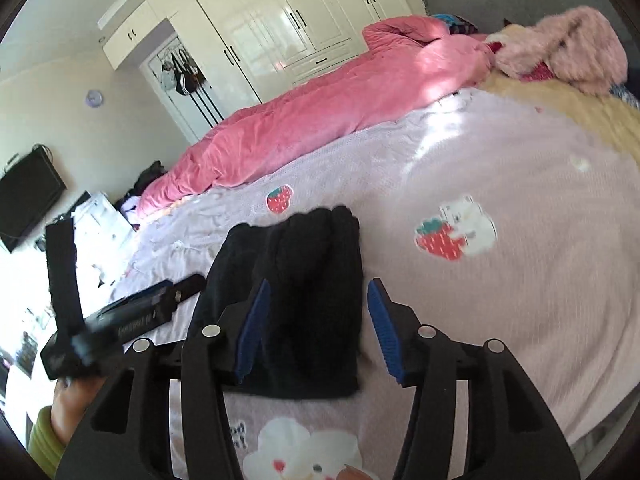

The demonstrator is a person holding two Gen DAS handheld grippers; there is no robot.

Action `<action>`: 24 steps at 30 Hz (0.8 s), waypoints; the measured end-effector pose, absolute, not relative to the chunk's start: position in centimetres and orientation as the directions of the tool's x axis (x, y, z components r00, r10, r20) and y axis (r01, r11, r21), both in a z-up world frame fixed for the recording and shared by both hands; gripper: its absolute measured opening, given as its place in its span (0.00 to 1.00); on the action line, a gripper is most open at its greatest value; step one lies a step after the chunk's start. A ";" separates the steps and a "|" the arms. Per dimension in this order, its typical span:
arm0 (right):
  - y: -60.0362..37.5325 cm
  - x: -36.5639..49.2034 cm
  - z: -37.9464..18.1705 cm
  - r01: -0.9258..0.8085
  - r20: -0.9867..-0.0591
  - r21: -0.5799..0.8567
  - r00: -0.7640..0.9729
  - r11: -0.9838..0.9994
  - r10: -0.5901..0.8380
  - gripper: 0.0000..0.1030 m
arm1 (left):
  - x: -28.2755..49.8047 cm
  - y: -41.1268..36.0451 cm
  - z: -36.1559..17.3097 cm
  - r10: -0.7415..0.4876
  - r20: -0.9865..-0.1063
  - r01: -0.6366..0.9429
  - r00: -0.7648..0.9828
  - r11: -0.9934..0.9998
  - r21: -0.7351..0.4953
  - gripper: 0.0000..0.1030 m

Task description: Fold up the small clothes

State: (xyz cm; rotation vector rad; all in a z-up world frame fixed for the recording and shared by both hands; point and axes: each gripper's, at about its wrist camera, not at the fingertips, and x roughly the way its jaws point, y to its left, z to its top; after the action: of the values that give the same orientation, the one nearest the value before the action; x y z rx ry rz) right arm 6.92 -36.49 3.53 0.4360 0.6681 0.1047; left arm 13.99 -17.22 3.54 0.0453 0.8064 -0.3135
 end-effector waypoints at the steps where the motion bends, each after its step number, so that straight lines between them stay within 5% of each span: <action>1: -36.3 7.6 3.7 0.041 -0.583 0.421 0.778 0.906 0.236 0.49 | 13.8 -17.2 3.7 -0.260 -0.712 0.298 0.652 0.952 -0.075 0.67; 24: -33.5 15.9 -1.1 0.109 -0.731 0.480 0.599 0.870 0.328 0.49 | 14.5 -13.2 -1.0 -0.290 -0.778 0.294 0.558 0.945 -0.141 0.75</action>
State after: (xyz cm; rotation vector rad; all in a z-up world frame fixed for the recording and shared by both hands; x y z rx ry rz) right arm 15.94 -33.51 -1.12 0.5176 0.9305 0.1336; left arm 14.53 -13.18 -0.97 0.0052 0.9163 -0.3445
